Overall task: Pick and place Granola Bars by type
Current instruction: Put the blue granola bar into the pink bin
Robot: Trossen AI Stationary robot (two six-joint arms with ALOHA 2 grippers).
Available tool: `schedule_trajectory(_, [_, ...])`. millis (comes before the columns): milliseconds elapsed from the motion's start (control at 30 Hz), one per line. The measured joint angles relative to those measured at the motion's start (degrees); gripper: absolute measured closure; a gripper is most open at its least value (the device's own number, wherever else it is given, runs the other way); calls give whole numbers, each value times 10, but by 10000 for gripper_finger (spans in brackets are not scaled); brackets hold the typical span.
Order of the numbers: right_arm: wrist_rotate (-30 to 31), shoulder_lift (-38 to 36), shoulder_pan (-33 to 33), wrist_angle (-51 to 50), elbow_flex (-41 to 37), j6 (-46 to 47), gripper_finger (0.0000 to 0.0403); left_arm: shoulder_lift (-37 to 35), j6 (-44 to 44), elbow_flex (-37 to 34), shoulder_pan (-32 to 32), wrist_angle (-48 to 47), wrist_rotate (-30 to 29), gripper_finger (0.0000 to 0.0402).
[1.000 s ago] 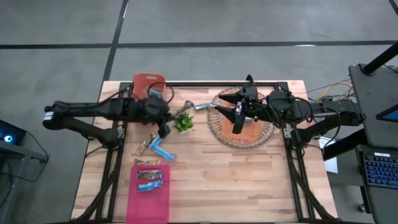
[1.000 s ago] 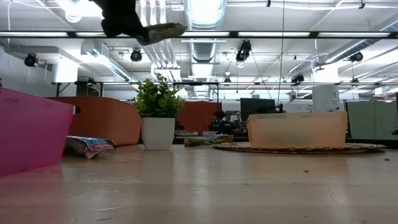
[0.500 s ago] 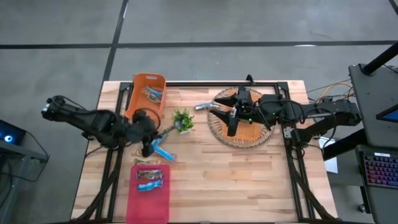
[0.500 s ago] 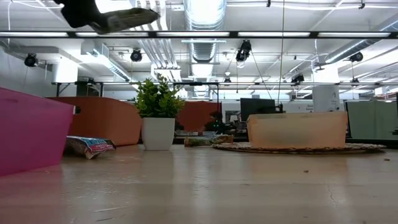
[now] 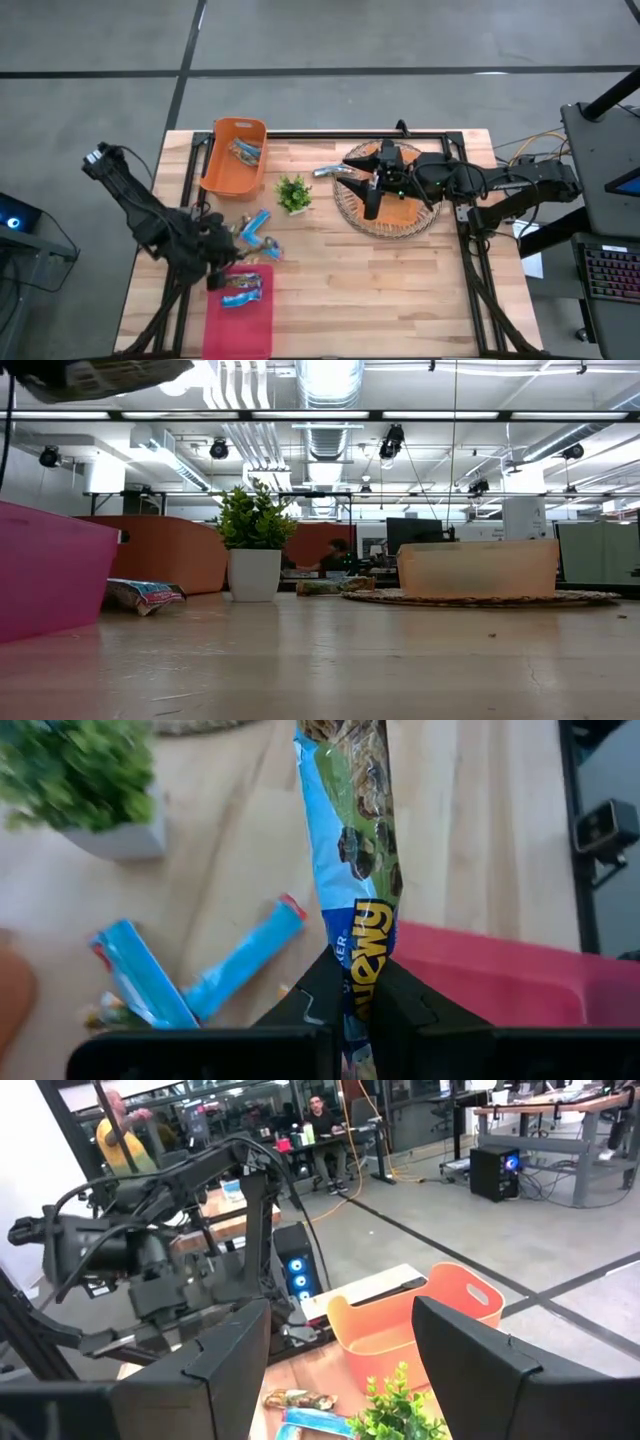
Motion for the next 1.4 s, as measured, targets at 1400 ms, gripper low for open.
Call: schedule_trajectory(1400, [-3, -1, 1, -3, 0, 2, 170, 303, -178, -7, -153, 120, 269, 391])
